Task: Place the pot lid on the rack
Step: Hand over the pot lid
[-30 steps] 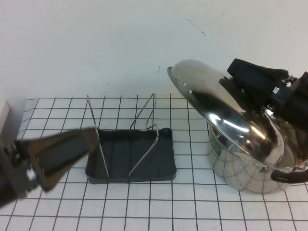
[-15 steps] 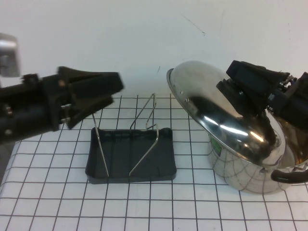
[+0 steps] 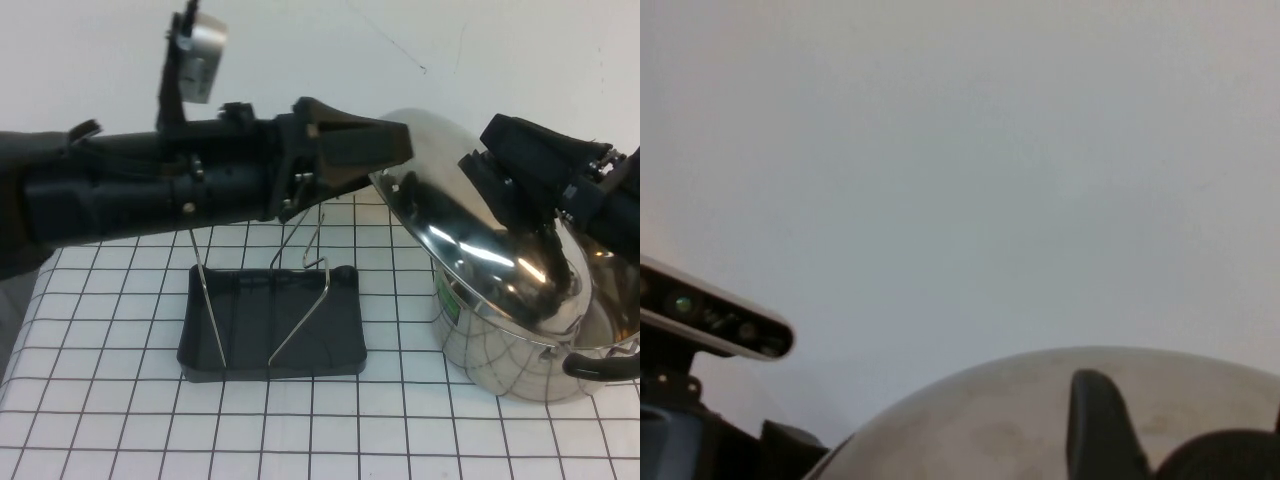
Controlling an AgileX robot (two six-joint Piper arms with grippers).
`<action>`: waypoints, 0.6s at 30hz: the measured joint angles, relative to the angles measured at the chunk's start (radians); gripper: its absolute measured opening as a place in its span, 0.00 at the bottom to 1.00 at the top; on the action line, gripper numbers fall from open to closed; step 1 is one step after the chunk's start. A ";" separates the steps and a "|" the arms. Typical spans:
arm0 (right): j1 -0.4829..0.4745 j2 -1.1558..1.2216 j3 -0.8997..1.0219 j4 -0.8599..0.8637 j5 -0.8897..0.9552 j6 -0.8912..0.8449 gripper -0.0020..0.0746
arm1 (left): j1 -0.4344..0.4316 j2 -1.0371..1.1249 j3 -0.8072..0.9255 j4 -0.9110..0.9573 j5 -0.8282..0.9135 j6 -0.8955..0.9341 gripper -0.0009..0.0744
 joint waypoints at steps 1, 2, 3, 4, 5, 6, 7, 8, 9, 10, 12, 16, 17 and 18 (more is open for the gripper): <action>0.000 0.000 -0.002 0.000 -0.002 0.000 0.46 | -0.009 0.014 -0.011 0.000 0.000 0.000 0.65; 0.000 0.000 -0.002 0.000 -0.002 0.000 0.46 | -0.020 0.029 -0.023 0.000 0.000 -0.002 0.65; 0.000 0.000 -0.002 0.000 -0.002 0.000 0.46 | -0.028 0.041 -0.033 0.000 0.000 -0.002 0.65; 0.002 0.000 -0.002 -0.002 -0.002 -0.002 0.46 | -0.035 0.051 -0.038 -0.001 0.000 -0.002 0.65; 0.002 0.000 -0.002 -0.004 -0.002 -0.002 0.46 | -0.042 0.059 -0.046 -0.003 -0.002 -0.002 0.65; 0.002 0.000 -0.002 -0.004 -0.002 -0.002 0.46 | -0.049 0.068 -0.051 -0.003 -0.005 -0.003 0.65; 0.002 0.000 -0.002 -0.006 -0.003 -0.002 0.46 | -0.054 0.074 -0.054 -0.003 -0.003 -0.003 0.65; 0.002 0.000 -0.002 -0.008 -0.003 -0.004 0.46 | -0.057 0.079 -0.057 -0.003 -0.005 -0.003 0.65; 0.002 0.000 -0.002 -0.008 -0.003 -0.004 0.46 | -0.059 0.084 -0.056 -0.003 -0.011 -0.003 0.65; 0.002 0.000 -0.002 -0.008 -0.003 -0.004 0.46 | -0.061 0.084 -0.057 -0.003 -0.020 -0.003 0.63; 0.002 0.002 -0.002 -0.008 -0.003 -0.007 0.46 | -0.063 0.084 -0.061 -0.009 -0.027 -0.006 0.56; 0.002 0.005 -0.002 -0.006 -0.003 -0.011 0.46 | -0.067 0.084 -0.063 -0.041 -0.020 -0.027 0.34; 0.002 0.005 -0.002 -0.004 -0.003 -0.011 0.46 | -0.067 0.084 -0.063 -0.044 -0.015 -0.031 0.31; 0.002 0.005 -0.002 -0.002 -0.003 -0.011 0.46 | -0.067 0.084 -0.063 -0.045 -0.012 -0.034 0.30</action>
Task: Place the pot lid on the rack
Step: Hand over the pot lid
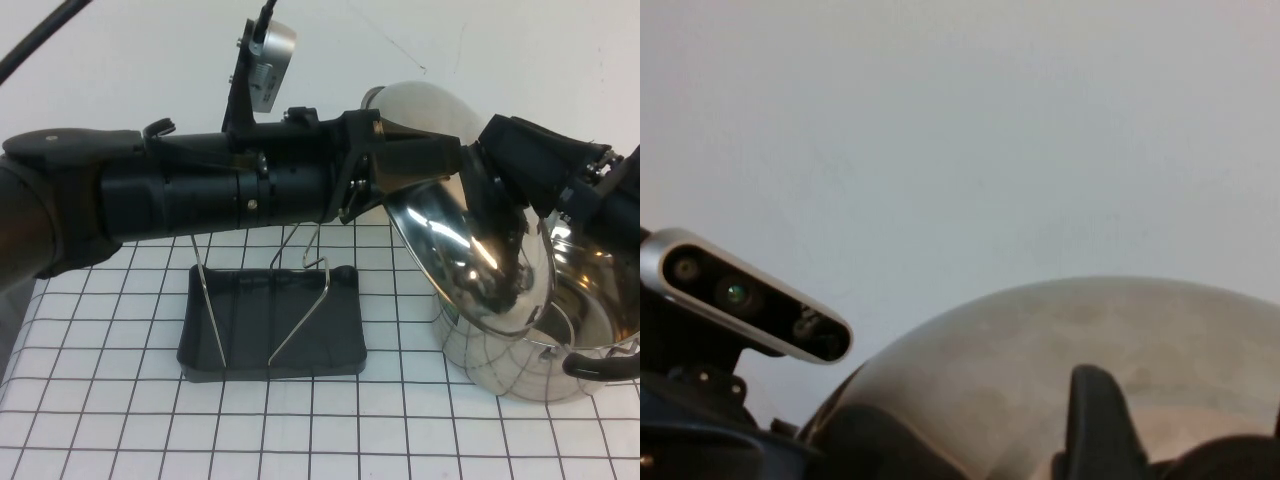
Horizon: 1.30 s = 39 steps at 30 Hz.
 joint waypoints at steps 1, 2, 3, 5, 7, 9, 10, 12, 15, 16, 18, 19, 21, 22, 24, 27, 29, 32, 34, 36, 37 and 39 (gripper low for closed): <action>0.000 0.000 0.000 0.000 0.000 -0.003 0.46 | 0.000 0.000 0.000 0.000 0.001 -0.004 0.29; 0.000 0.000 0.000 0.000 0.000 -0.006 0.46 | 0.000 0.000 0.000 0.000 0.002 -0.004 0.28; 0.000 0.000 0.000 0.001 0.000 -0.008 0.46 | 0.000 0.000 0.000 0.000 0.002 -0.004 0.28; 0.000 0.000 0.000 0.001 0.000 -0.010 0.46 | 0.000 0.000 0.000 0.000 0.004 -0.004 0.27; 0.000 0.000 0.000 0.001 0.000 -0.010 0.46 | 0.000 0.000 0.000 0.000 0.004 -0.004 0.27; 0.000 0.000 0.000 0.002 0.000 -0.010 0.46 | 0.000 0.000 0.000 0.000 0.004 -0.004 0.26; 0.000 0.000 0.000 0.002 0.000 -0.010 0.46 | 0.000 0.000 0.000 0.000 0.005 -0.006 0.26; 0.000 0.000 0.000 0.002 0.000 -0.011 0.46 | 0.000 0.000 0.000 0.000 0.006 -0.006 0.25; 0.000 0.000 0.000 0.002 0.000 -0.011 0.46 | 0.000 0.000 0.000 0.000 0.007 -0.006 0.25; 0.000 0.000 0.000 0.002 0.000 -0.011 0.46 | 0.000 0.000 0.000 0.000 0.007 -0.006 0.25; 0.000 0.000 0.000 0.002 0.000 -0.011 0.46 | 0.000 0.000 0.000 0.000 0.007 -0.006 0.24; 0.000 0.000 0.000 0.002 0.000 -0.011 0.46 | 0.000 0.000 0.000 0.000 0.007 -0.004 0.24; 0.000 0.000 0.000 0.002 0.000 -0.011 0.46 | 0.000 0.000 0.000 0.000 0.008 -0.002 0.24; 0.000 0.000 0.000 0.002 0.000 -0.011 0.46 | 0.000 0.000 0.000 0.000 0.009 -0.002 0.24; 0.000 0.000 0.000 0.002 0.000 -0.011 0.46 | 0.000 0.000 0.000 0.000 0.011 0.000 0.24; 0.000 0.000 0.000 0.003 0.000 -0.011 0.46 | 0.000 0.000 0.000 0.000 0.012 0.000 0.23; 0.000 0.000 0.000 0.003 0.000 -0.011 0.46 | 0.000 0.000 0.000 0.000 0.012 0.000 0.23; 0.000 0.000 0.000 0.003 0.000 -0.011 0.47 | 0.000 0.000 0.000 0.005 0.016 0.004 0.19; 0.000 0.001 0.000 0.000 0.011 -0.011 0.53 | 0.000 0.000 0.000 0.013 0.023 0.019 0.12; 0.000 0.001 0.000 -0.007 0.015 -0.011 0.61 | -0.001 0.000 -0.006 0.019 0.023 0.026 0.09; 0.000 0.001 0.000 -0.008 0.013 -0.011 0.65 | -0.001 0.000 -0.009 0.023 0.023 0.025 0.09; 0.000 0.001 0.000 -0.008 0.004 -0.011 0.71 | -0.001 0.002 -0.023 0.038 0.020 0.030 0.09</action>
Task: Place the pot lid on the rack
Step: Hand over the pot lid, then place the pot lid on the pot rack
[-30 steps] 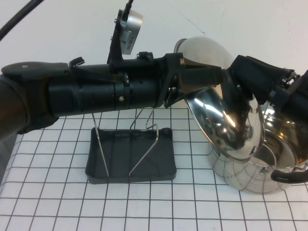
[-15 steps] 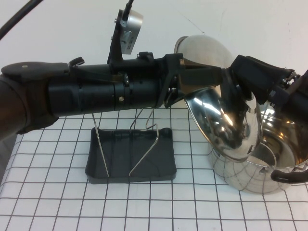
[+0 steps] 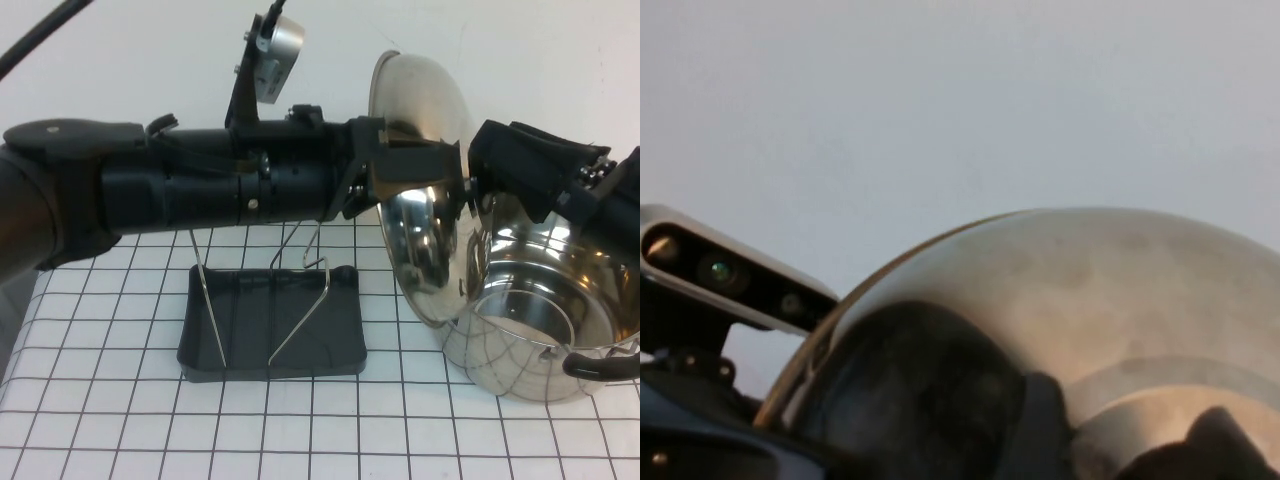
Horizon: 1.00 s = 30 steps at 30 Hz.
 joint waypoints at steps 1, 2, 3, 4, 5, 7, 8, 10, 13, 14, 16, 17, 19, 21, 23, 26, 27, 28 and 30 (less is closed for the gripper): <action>0.000 0.000 0.000 0.000 -0.005 0.000 0.73 | 0.000 0.002 -0.007 0.005 0.000 0.000 0.09; 0.000 0.000 0.000 0.000 -0.009 0.000 0.75 | 0.000 0.001 -0.017 0.012 0.000 0.000 0.09; 0.000 0.000 0.000 0.000 -0.011 0.000 0.76 | 0.000 0.001 -0.027 0.016 0.000 0.000 0.09; 0.000 0.000 0.000 0.000 -0.013 0.000 0.76 | 0.000 0.001 -0.039 0.016 0.000 0.000 0.09; 0.000 0.000 0.000 0.000 -0.016 0.000 0.77 | 0.000 0.001 -0.048 0.016 -0.003 0.000 0.09; 0.000 0.000 0.000 0.004 -0.024 0.000 0.77 | 0.000 0.001 -0.062 0.016 -0.005 0.000 0.09; 0.000 0.000 0.000 0.006 -0.024 0.000 0.77 | 0.002 0.001 -0.067 0.016 -0.007 0.000 0.09; 0.000 0.000 0.000 0.014 -0.024 0.000 0.77 | 0.002 0.001 -0.069 0.016 -0.007 0.000 0.09; 0.000 0.000 0.000 0.017 -0.024 0.000 0.77 | 0.002 -0.002 -0.069 0.024 -0.007 0.000 0.09; 0.000 0.000 0.000 0.017 -0.024 0.000 0.77 | 0.002 -0.009 -0.069 0.043 -0.007 -0.004 0.09; 0.000 -0.002 0.000 0.019 -0.024 0.000 0.77 | 0.002 -0.027 -0.069 0.105 -0.009 -0.019 0.09; 0.000 -0.004 0.000 0.019 -0.024 0.000 0.77 | 0.002 -0.035 -0.069 0.136 -0.010 -0.029 0.09; 0.000 -0.018 0.000 0.019 -0.024 -0.005 0.77 | 0.002 -0.060 -0.069 0.227 -0.019 -0.060 0.09; 0.000 -0.037 0.000 0.011 -0.024 -0.030 0.77 | 0.002 -0.085 -0.069 0.318 -0.029 -0.099 0.09; 0.000 -0.062 0.000 -0.005 -0.024 -0.061 0.77 | 0.002 -0.116 -0.069 0.425 -0.050 -0.150 0.09; -0.010 -0.102 0.000 -0.063 -0.024 -0.095 0.77 | 0.002 -0.162 -0.069 0.578 -0.071 -0.238 0.09; -0.015 -0.118 0.000 -0.091 -0.025 -0.100 0.77 | 0.002 -0.178 -0.069 0.632 -0.076 -0.272 0.09; -0.020 -0.134 0.000 -0.120 -0.025 -0.102 0.77 | 0.002 -0.192 -0.069 0.684 -0.080 -0.305 0.09; -0.034 -0.164 0.000 -0.180 -0.028 -0.104 0.77 | 0.002 -0.209 -0.069 0.770 -0.083 -0.360 0.09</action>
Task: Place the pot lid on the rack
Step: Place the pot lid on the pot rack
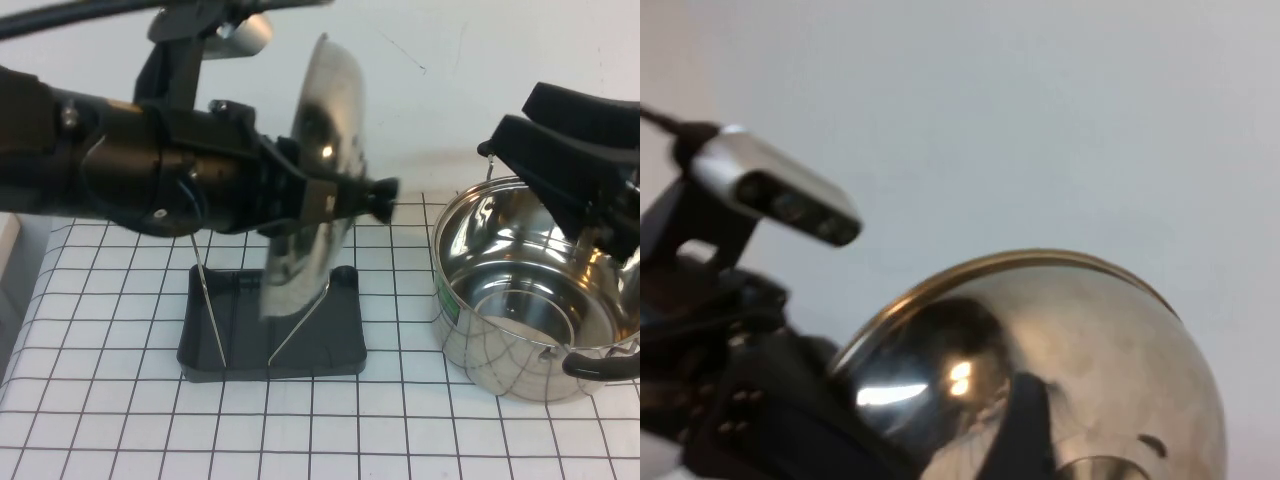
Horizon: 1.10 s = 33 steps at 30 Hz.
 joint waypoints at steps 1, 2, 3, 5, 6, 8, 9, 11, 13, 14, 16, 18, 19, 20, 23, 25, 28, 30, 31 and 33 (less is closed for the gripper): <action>-0.005 -0.017 0.000 -0.029 0.000 0.000 0.77 | 0.000 -0.005 -0.002 0.041 0.000 -0.027 0.09; -0.006 -0.035 0.000 -0.057 0.000 0.000 0.77 | 0.000 -0.005 -0.002 0.079 0.000 -0.048 0.09; -0.006 -0.049 0.000 -0.080 0.000 0.000 0.77 | 0.000 -0.005 -0.002 0.116 0.000 -0.073 0.09; -0.006 -0.086 0.000 -0.135 -0.002 -0.001 0.77 | 0.000 0.000 -0.002 0.168 0.000 -0.102 0.09; -0.006 -0.105 0.000 -0.154 -0.007 -0.001 0.77 | 0.000 0.004 -0.002 0.188 0.002 -0.112 0.09; -0.006 -0.144 0.000 -0.196 -0.012 -0.004 0.77 | 0.000 0.014 -0.002 0.212 0.002 -0.117 0.09; -0.006 -0.160 0.000 -0.215 -0.012 -0.004 0.77 | 0.000 0.021 -0.002 0.224 0.002 -0.118 0.09; -0.006 -0.200 0.000 -0.247 0.008 -0.004 0.77 | 0.000 0.034 -0.002 0.243 -0.003 -0.120 0.09; -0.006 -0.233 0.000 -0.272 0.048 -0.006 0.77 | 0.000 0.053 -0.002 0.250 -0.022 -0.121 0.09; -0.006 -0.250 0.000 -0.284 0.075 -0.006 0.77 | 0.000 0.065 -0.002 0.252 -0.038 -0.122 0.09; -0.006 -0.280 0.000 -0.309 0.122 -0.007 0.77 | 0.000 0.091 -0.002 0.254 -0.075 -0.122 0.09; -0.006 -0.300 0.000 -0.335 0.163 -0.007 0.77 | 0.000 0.117 -0.002 0.254 -0.100 -0.120 0.09; -0.006 -0.308 0.000 -0.348 0.177 -0.003 0.77 | 0.000 0.131 -0.002 0.254 -0.109 -0.115 0.09; -0.006 -0.315 0.000 -0.363 0.188 0.000 0.77 | 0.000 0.142 -0.002 0.254 -0.115 -0.110 0.09; -0.006 -0.325 0.000 -0.392 0.198 0.009 0.77 | 0.000 0.179 -0.002 0.254 -0.129 -0.104 0.09; -0.006 -0.325 0.000 -0.408 0.203 0.016 0.77 | 0.000 0.201 -0.002 0.254 -0.143 -0.095 0.09; -0.006 -0.325 0.000 -0.417 0.214 0.023 0.77 | 0.000 0.225 -0.002 0.254 -0.173 -0.089 0.09; -0.006 -0.325 0.000 -0.421 0.222 0.024 0.77 | 0.000 0.235 -0.002 0.256 -0.193 -0.085 0.09; -0.006 -0.325 0.000 -0.425 0.222 0.024 0.77 | 0.000 0.240 -0.002 0.261 -0.201 -0.085 0.09; -0.006 -0.325 0.000 -0.429 0.224 0.025 0.77 | 0.000 0.251 -0.002 0.269 -0.205 -0.085 0.09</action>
